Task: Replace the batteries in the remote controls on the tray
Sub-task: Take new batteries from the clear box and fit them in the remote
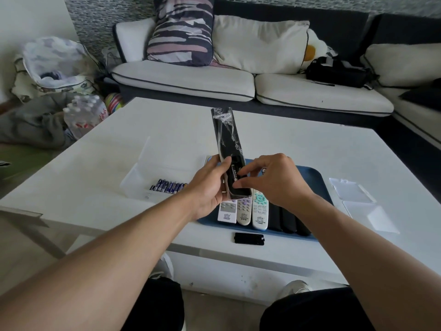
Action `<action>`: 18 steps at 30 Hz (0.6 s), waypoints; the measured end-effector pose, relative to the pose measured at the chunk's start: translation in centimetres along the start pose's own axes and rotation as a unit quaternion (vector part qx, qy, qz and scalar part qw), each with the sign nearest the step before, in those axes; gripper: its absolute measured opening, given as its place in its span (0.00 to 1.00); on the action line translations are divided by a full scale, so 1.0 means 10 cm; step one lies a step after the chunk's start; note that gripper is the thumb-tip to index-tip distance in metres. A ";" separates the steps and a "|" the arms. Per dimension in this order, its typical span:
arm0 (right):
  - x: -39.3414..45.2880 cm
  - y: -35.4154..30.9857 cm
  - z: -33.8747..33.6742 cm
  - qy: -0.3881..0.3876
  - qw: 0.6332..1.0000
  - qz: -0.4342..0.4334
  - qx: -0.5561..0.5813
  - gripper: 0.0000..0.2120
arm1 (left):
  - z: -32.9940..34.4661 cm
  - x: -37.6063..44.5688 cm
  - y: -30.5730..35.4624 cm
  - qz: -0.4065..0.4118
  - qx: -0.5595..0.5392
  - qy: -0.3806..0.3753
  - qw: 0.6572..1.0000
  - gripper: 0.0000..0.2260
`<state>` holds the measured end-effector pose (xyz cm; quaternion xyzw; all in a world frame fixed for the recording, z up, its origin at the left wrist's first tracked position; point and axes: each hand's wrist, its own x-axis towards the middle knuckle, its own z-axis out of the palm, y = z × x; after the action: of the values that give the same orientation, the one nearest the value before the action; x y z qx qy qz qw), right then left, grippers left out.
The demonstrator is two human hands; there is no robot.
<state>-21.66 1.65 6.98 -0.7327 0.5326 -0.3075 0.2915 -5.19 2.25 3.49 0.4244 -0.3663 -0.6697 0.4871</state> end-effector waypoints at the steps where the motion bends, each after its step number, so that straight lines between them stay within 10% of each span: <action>1: 0.02 0.00 -0.01 -0.008 1.000 0.004 -0.011 0.14 | 0.00 -0.01 0.00 0.002 0.014 -0.004 1.000 0.11; 8: 0.08 0.09 0.01 -0.045 0.993 0.077 -0.079 0.25 | -0.01 -0.02 -0.03 -0.005 0.071 -0.013 0.997 0.11; 18: 0.15 0.22 -0.16 -0.131 0.941 0.190 0.246 0.13 | -0.15 -0.04 0.05 -0.048 -0.054 0.023 0.997 0.11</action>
<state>-23.90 -0.54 6.55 -0.5573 0.5261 -0.2692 0.5833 -3.57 2.35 3.51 0.4297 -0.2971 -0.7015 0.4848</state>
